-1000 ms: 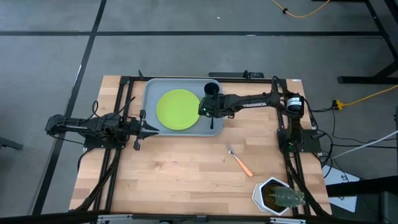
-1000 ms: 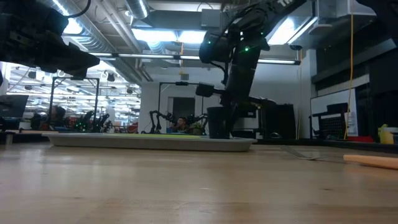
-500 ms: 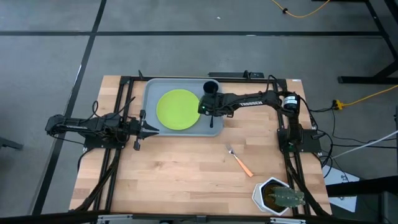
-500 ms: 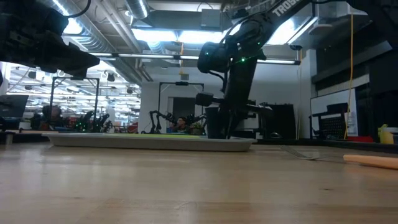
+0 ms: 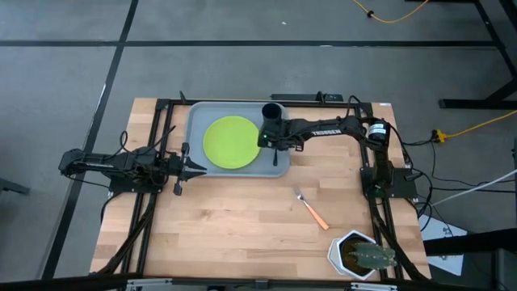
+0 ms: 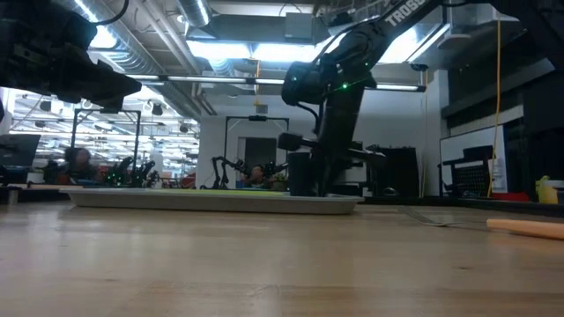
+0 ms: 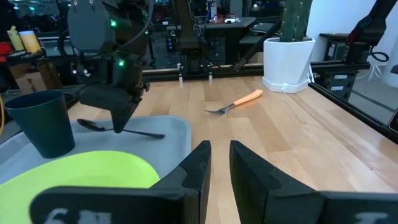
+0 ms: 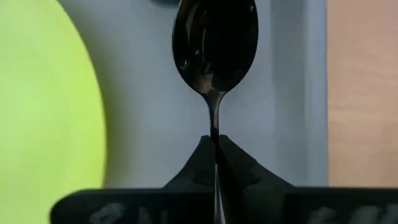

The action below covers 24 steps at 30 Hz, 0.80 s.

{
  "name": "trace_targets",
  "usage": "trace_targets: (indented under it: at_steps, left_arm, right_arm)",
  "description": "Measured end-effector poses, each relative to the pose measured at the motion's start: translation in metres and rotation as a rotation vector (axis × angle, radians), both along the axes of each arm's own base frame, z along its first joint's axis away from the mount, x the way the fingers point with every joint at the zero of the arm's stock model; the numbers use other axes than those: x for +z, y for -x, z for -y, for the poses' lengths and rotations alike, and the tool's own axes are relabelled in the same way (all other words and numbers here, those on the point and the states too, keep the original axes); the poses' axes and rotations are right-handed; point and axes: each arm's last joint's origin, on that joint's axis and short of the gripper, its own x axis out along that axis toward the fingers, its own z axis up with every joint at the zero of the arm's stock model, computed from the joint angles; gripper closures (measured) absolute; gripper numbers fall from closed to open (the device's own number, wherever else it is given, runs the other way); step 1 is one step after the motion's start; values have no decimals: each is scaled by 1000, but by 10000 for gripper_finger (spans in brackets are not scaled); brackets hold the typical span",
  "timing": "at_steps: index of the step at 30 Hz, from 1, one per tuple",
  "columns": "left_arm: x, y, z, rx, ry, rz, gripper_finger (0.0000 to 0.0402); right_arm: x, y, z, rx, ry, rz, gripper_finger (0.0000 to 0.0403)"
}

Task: Pick and place plate/cup/fork/spoon on tray
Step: Put the black spoon on the gray tray to the right of the light green plate

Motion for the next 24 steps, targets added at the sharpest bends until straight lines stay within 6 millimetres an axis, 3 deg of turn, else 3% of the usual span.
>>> trace_targets:
  at_steps: [8, 24]
  left_arm:
    - [0, 0, 0, 0, 0, 0, 349]
    - [0, 0, 0, 0, 0, 0, 349]
  right_arm:
    - [-1, 4, -3, 12, -42, -41, 380]
    - [-1, 3, -2, 112, 31, -79, 376]
